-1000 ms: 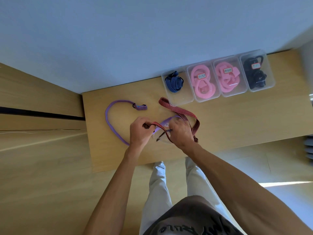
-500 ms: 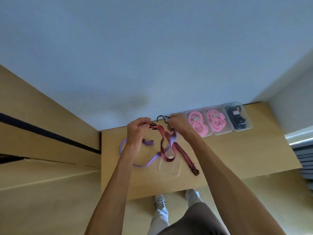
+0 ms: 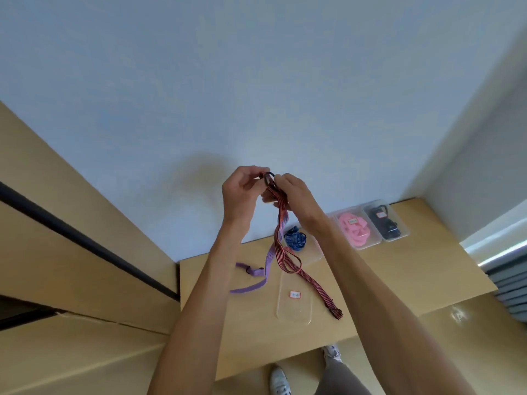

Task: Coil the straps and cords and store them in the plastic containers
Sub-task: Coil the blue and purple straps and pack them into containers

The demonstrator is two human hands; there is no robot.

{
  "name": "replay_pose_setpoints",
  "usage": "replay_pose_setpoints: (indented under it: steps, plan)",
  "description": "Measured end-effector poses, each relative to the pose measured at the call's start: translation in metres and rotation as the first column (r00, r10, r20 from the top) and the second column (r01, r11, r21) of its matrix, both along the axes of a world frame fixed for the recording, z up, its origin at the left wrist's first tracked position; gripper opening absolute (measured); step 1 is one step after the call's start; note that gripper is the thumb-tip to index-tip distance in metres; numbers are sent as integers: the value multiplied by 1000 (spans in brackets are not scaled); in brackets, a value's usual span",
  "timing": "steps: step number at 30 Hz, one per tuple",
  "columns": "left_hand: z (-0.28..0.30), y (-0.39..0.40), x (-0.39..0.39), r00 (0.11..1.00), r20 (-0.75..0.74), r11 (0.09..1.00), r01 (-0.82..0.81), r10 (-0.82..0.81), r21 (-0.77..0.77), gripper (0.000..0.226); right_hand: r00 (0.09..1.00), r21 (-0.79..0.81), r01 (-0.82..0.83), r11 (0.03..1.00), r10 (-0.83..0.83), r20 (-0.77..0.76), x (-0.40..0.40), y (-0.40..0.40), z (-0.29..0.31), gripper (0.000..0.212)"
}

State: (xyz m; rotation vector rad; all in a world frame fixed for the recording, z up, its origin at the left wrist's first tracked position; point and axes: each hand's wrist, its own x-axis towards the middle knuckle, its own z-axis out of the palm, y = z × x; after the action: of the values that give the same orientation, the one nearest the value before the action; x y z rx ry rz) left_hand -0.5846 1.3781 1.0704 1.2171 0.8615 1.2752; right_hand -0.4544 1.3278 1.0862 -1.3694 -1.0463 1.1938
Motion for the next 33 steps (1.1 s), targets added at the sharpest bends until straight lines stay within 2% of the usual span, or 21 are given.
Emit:
replay_pose_setpoints:
  steps: [5,9,12,15,17,22,24,26,27,30,33]
  plan:
    - [9,-3,1,1000,9,1000,-30,30,9,16,998,31,45,998,-44,-50,-2,-12,1,18]
    - [12,-7,2,997,4,996,-73,73,-45,16,992,20,109,994,-108,-63,3,0,-1,13]
    - [9,-13,1,992,-14,989,-123,123,-86,26,979,-139,194,971,-183,93,12,0,-30,20]
    - [2,-24,-6,998,13,989,-53,55,-141,30,973,-345,151,926,-78,217,13,-13,-73,16]
    - [-3,-30,-8,1000,-2,983,28,-29,-181,31,963,-425,107,899,14,271,7,-24,-96,13]
    - [-7,-40,-10,979,-17,954,196,-205,-225,33,973,-496,1,868,113,199,-5,-41,-114,41]
    - [-4,-39,-11,976,8,950,213,-217,-227,33,981,-492,-38,870,126,146,-8,-39,-115,37]
    - [1,-34,-10,989,14,964,148,-148,-222,31,992,-483,-32,875,88,94,-12,-34,-115,26]
    - [4,-29,-8,995,8,972,97,-97,-213,30,997,-476,-25,879,55,48,-13,-32,-117,28]
    - [13,-12,2,999,-10,985,-42,41,-169,26,987,-467,-108,878,38,-157,-7,-27,-108,62]
    - [19,5,13,991,-26,983,-131,129,-125,25,961,-320,-167,933,81,-265,6,-8,-81,72]
